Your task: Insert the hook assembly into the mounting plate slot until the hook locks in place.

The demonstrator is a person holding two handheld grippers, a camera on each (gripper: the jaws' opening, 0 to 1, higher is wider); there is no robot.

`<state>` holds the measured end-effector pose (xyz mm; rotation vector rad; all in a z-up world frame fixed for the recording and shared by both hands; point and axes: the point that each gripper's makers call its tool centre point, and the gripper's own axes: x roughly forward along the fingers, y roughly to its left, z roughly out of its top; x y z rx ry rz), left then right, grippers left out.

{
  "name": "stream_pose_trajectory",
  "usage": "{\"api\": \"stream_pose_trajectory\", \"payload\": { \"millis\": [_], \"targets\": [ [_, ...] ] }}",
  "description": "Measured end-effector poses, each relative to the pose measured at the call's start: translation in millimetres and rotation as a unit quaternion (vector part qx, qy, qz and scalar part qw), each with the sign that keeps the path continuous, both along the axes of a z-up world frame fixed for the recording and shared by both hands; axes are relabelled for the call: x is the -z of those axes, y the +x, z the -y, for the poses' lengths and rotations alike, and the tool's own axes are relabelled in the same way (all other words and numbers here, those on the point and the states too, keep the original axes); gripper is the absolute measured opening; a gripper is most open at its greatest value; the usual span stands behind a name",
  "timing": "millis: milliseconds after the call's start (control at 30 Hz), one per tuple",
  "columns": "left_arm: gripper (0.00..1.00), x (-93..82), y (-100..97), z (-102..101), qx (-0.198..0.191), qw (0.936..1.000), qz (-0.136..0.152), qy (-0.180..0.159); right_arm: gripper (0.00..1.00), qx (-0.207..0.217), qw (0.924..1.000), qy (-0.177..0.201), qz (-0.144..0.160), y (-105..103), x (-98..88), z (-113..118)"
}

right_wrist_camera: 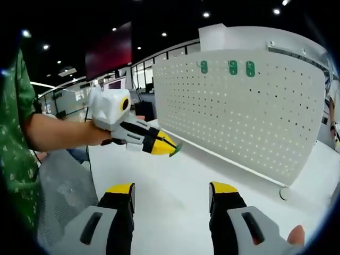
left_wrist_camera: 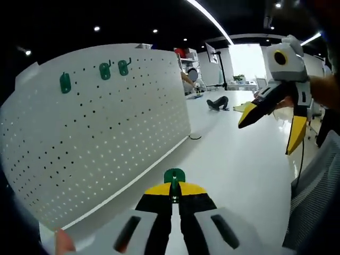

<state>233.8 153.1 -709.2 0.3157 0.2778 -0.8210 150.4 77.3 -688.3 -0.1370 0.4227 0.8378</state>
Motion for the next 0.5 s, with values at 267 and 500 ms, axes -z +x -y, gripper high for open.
{"api": "stream_pose_trajectory", "payload": {
  "millis": [267,500],
  "targets": [
    [0.03,-17.4,0.0,1.4,-0.028,0.9989,0.016,-0.034,0.58,-0.005,1.0000,0.000,0.005,1.2,-5.1,-1.5],
    [0.03,-39.2,1.7,-1.7,-0.057,0.9954,0.036,-0.069,0.58,-0.006,1.0000,0.002,0.007,2.3,-7.3,-2.0]
  ]
}}
